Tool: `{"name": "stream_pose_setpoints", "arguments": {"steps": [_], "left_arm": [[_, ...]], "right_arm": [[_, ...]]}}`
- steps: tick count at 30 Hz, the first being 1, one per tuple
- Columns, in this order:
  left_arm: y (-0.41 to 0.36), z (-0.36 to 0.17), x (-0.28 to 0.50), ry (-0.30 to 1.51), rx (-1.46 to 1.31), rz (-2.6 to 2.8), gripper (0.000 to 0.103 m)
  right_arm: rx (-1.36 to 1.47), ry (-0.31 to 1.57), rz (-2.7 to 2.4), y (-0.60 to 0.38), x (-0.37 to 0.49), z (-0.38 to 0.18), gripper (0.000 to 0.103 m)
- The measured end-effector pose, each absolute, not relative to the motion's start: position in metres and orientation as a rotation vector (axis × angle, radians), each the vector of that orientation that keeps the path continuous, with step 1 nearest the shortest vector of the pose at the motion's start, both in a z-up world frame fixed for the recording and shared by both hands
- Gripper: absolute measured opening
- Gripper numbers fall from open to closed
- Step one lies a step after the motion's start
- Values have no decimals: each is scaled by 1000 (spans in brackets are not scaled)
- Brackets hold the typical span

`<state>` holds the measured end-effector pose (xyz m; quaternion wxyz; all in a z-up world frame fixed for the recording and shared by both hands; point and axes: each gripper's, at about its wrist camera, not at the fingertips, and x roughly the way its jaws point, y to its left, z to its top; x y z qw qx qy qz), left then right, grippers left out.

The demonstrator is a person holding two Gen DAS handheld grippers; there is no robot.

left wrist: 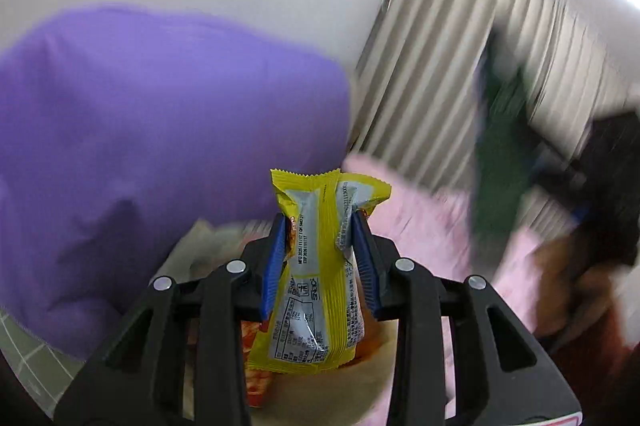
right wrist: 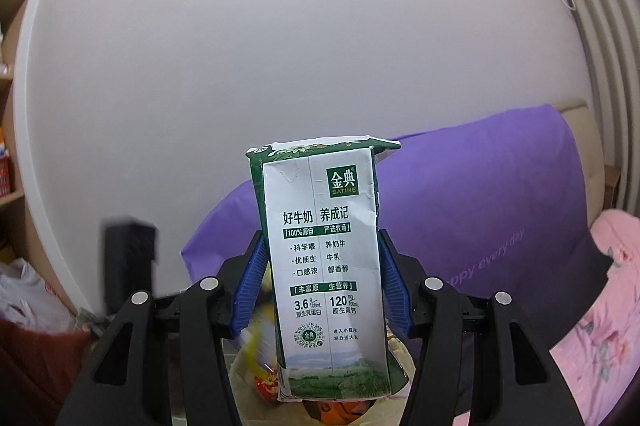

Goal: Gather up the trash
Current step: 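Carry the yellow wrapper with the left tool and carton with the right tool toward the bin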

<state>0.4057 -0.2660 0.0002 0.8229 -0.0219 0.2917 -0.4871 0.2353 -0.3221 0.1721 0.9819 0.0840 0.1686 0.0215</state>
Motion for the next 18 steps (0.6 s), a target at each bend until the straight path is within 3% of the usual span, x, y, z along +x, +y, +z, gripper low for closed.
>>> {"name": "stream_pose_setpoints", "arguments": {"steps": [2, 6, 18], "left_arm": [[-278, -24, 414, 701, 40, -994, 26], [-268, -49, 426, 761, 34, -939, 24], [-243, -68, 422, 799, -46, -918, 23]], "right_arm": [[193, 352, 67, -326, 242, 165, 51], [251, 389, 117, -341, 263, 135, 51], [337, 648, 108, -334, 301, 37, 51]]}}
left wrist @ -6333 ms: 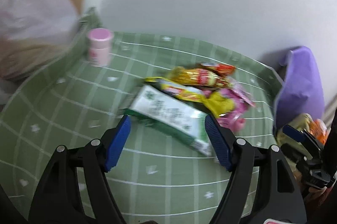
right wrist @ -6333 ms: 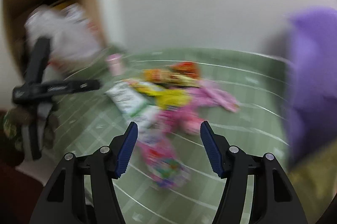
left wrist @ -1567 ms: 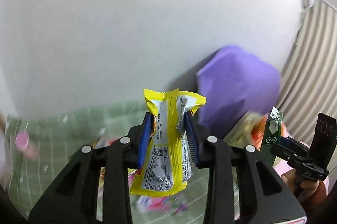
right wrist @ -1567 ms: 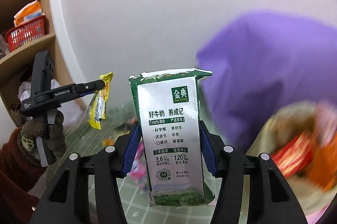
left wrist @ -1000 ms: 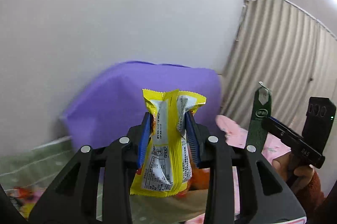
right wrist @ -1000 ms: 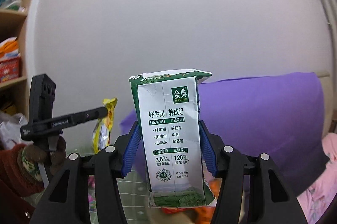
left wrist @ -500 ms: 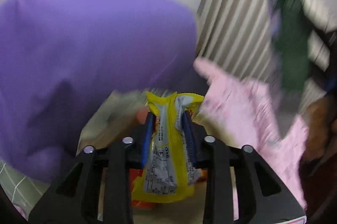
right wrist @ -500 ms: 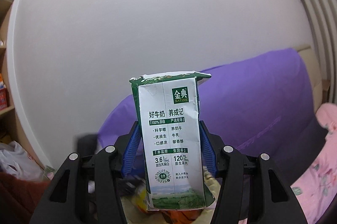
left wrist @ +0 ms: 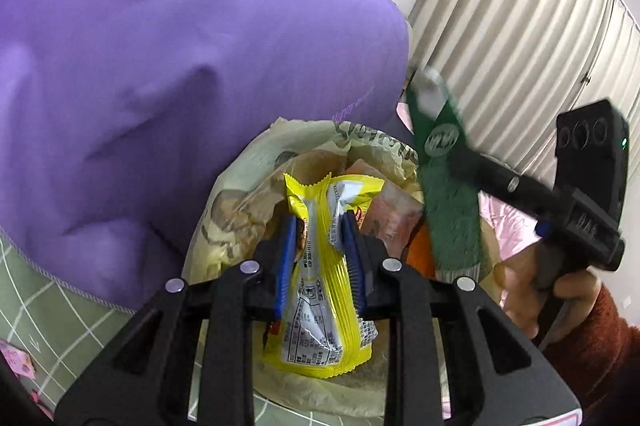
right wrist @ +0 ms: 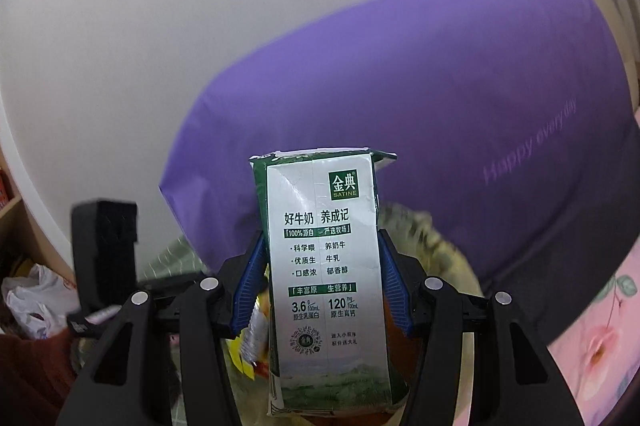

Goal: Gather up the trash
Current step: 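Carry the yellow wrapper with the left tool and carton with the right tool toward the bin, then open both tools to drop the wrapper and carton into the bin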

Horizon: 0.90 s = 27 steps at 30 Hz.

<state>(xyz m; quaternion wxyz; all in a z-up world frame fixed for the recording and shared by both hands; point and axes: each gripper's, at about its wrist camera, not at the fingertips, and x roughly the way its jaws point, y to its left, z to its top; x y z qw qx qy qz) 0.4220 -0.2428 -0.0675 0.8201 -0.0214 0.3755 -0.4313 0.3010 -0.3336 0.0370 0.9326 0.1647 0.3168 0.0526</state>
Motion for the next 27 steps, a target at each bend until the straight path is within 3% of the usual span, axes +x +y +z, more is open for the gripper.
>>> {"name": "stream_pose_setpoints", "arguments": {"steps": [21, 27], "left_arm": [[-241, -64, 421, 814, -90, -950, 32], [-234, -66, 419, 863, -154, -994, 45]], "right_arm": [[247, 763, -27, -326, 300, 26, 50], [254, 738, -10, -325, 292, 34, 56]]}}
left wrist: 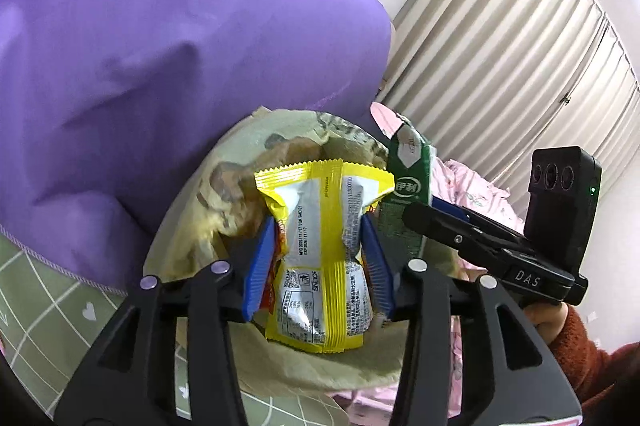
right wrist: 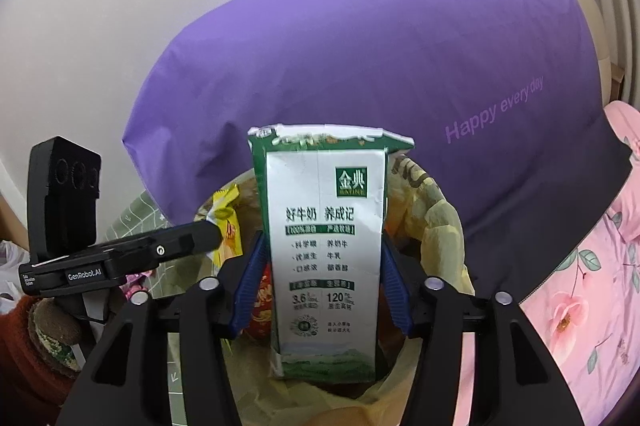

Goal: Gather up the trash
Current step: 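Open both tools to drop the wrapper and carton into the bin, then move both tools back over the table toward the remaining snacks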

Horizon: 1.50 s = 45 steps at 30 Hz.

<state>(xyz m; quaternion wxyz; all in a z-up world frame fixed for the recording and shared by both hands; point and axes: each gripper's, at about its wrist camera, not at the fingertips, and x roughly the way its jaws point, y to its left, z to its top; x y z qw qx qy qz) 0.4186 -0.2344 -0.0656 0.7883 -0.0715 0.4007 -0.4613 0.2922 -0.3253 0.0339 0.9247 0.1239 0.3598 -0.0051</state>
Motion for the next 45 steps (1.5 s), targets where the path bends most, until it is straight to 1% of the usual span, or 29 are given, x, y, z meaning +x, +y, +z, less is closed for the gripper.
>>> {"name": "stream_pose_setpoints", "arguments": {"steps": [2, 3, 7, 11, 15, 18, 23, 28, 32, 35, 40, 45], "left_arm": [[-233, -63, 417, 869, -163, -997, 53], [-231, -61, 415, 871, -167, -998, 53], [-216, -50, 405, 857, -195, -983, 54], [-193, -29, 393, 788, -231, -954, 54], [-156, -14, 377, 720, -232, -888, 55], [-127, -15, 369, 689, -240, -809, 55], [-54, -28, 356, 672, -270, -619, 55], [36, -45, 340, 680, -284, -413, 55], [99, -67, 331, 706, -301, -280, 55], [145, -88, 330, 743, -292, -185, 55], [186, -113, 331, 782, -281, -126, 55], [189, -134, 343, 820, -238, -149, 55]], "right_arm": [[245, 724, -25, -325, 289, 37, 57], [244, 712, -35, -325, 287, 39, 58], [265, 666, -69, -328, 280, 46, 58], [279, 635, -68, -327, 274, 56, 59], [263, 600, -45, -313, 270, 67, 59], [239, 590, -14, -294, 271, 72, 59], [179, 595, 73, -248, 280, 72, 59], [79, 567, 189, -194, 284, 61, 58], [83, 628, 271, -162, 291, 46, 58], [100, 723, 346, -139, 300, 30, 58], [-20, 751, 395, -98, 295, 18, 59], [-106, 844, 421, -70, 293, -4, 59]]}}
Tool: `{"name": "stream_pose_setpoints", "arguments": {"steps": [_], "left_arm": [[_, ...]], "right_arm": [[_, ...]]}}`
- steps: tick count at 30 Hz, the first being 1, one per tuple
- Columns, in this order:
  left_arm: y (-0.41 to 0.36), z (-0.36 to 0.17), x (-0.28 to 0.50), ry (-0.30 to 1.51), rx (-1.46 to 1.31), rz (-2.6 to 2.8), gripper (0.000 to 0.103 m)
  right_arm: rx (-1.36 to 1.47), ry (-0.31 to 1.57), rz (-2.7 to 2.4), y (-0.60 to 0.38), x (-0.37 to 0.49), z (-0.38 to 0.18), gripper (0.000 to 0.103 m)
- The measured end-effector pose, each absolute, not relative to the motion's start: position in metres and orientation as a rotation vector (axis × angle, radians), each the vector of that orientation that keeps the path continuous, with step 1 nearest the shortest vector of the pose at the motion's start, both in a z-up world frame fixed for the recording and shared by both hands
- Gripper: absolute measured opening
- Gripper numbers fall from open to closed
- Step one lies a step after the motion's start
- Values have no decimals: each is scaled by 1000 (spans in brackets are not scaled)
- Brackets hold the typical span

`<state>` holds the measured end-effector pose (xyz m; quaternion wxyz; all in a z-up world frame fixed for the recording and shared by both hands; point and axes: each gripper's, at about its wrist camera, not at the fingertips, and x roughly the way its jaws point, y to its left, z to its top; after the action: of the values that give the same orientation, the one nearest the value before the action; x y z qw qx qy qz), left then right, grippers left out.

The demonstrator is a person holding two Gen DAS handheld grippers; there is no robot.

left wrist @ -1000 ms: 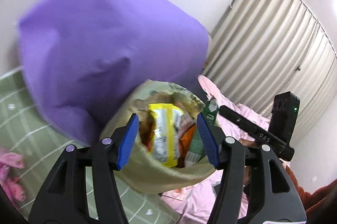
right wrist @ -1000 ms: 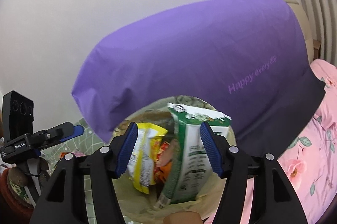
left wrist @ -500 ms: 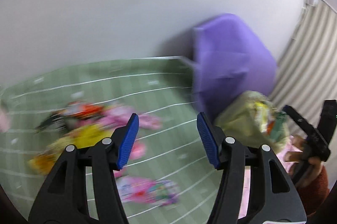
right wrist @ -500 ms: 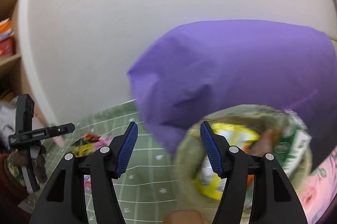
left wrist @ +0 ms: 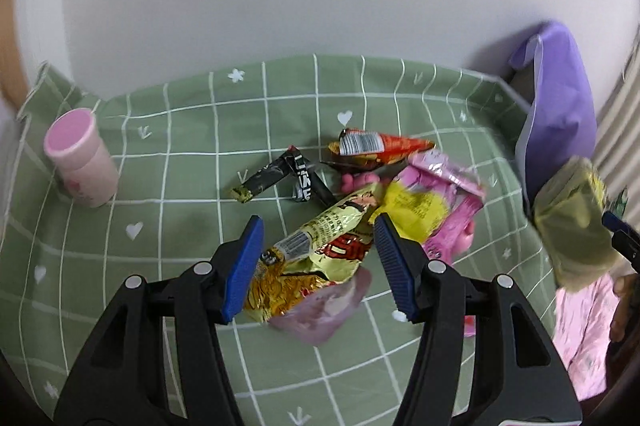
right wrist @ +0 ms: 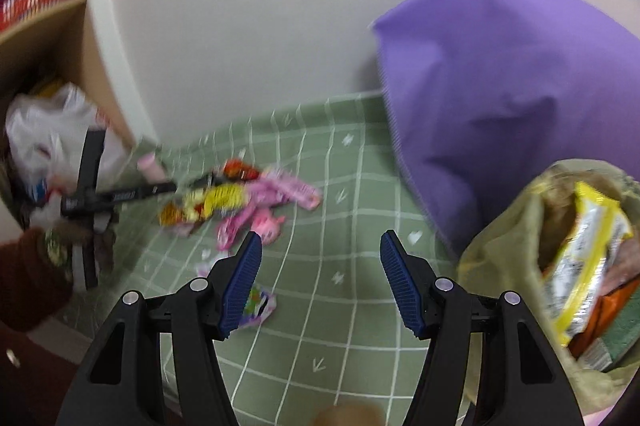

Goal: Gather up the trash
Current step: 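Move both tools back over the table toward the remaining snacks, then grasp a dark candy wrapper with the left tool while the right tool grasps a pink juice pouch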

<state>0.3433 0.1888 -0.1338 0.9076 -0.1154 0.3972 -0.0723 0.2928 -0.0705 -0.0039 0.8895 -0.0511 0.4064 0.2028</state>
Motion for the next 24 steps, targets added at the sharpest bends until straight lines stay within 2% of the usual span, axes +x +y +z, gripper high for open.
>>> {"name": "stream_pose_setpoints", "arguments": {"steps": [5, 8, 11, 15, 18, 22, 24], "left_arm": [[193, -126, 381, 832, -143, -175, 55], [192, -136, 409, 901, -118, -189, 54], [190, -157, 431, 972, -111, -168, 42], [188, -171, 439, 990, -145, -154, 32], [194, -172, 435, 1000, -229, -175, 18], [201, -158, 413, 962, -251, -159, 7], [208, -145, 396, 922, -275, -140, 7]], "right_arm": [[-144, 891, 404, -58, 292, -22, 59], [-169, 923, 393, -52, 293, -30, 59], [-203, 941, 380, -50, 291, -33, 59], [-203, 961, 364, -51, 293, -37, 59], [-190, 982, 368, -52, 294, -41, 59], [-187, 992, 404, -42, 295, -48, 59], [-190, 995, 433, -35, 294, -51, 59]]}}
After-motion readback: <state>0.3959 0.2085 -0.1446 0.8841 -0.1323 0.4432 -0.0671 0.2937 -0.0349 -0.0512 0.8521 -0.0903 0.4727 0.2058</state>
